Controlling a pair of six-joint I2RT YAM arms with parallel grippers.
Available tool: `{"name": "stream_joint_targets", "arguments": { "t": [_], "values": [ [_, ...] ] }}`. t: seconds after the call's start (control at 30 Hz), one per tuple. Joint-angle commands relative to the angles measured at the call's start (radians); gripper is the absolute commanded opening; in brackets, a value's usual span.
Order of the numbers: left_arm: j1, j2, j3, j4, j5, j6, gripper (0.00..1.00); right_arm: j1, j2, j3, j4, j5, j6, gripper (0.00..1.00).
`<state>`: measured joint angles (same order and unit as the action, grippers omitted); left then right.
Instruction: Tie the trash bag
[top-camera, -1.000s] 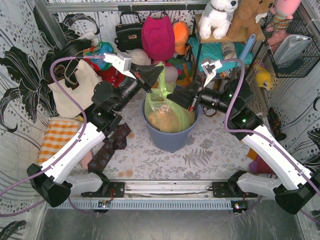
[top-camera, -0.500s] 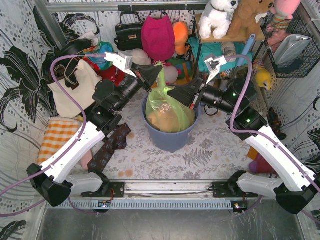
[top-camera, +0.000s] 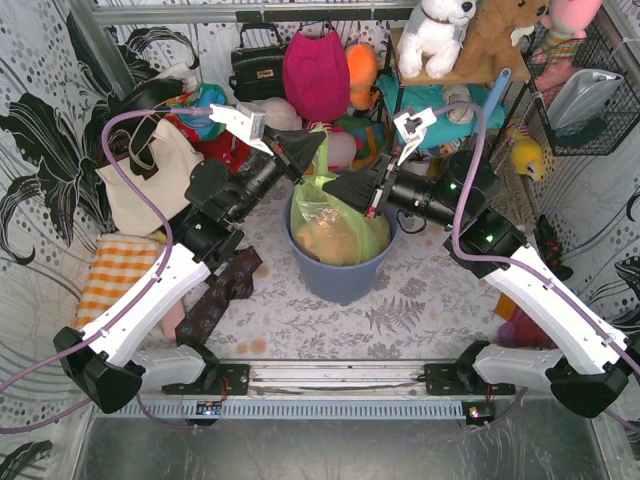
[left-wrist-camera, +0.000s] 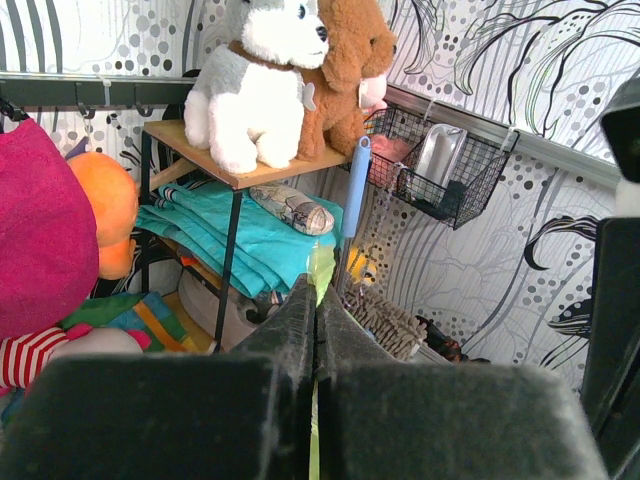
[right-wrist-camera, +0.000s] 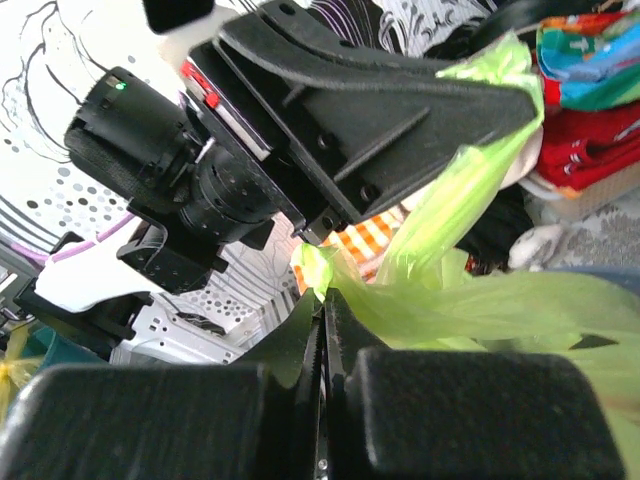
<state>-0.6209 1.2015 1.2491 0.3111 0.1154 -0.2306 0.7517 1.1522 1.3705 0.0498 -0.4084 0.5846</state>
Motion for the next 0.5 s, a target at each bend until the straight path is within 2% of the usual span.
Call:
{"name": "stream_joint_targets", "arguments": {
  "t": [0.0, 0.23, 0.47],
  "values": [
    [0.006, 0.004, 0.033, 0.048, 0.010, -0.004, 0.00, 0.059, -0.006, 0.045, -0.111, 0.139, 0.017, 0.00],
    [0.006, 0.009, 0.041, 0.043, 0.028, -0.009, 0.00, 0.200, 0.075, 0.175, -0.351, 0.408, -0.041, 0.00],
    [0.006, 0.006, 0.043, 0.040, 0.071, -0.016, 0.00, 0.309, 0.135, 0.253, -0.474, 0.696, -0.041, 0.00]
  ]
}}
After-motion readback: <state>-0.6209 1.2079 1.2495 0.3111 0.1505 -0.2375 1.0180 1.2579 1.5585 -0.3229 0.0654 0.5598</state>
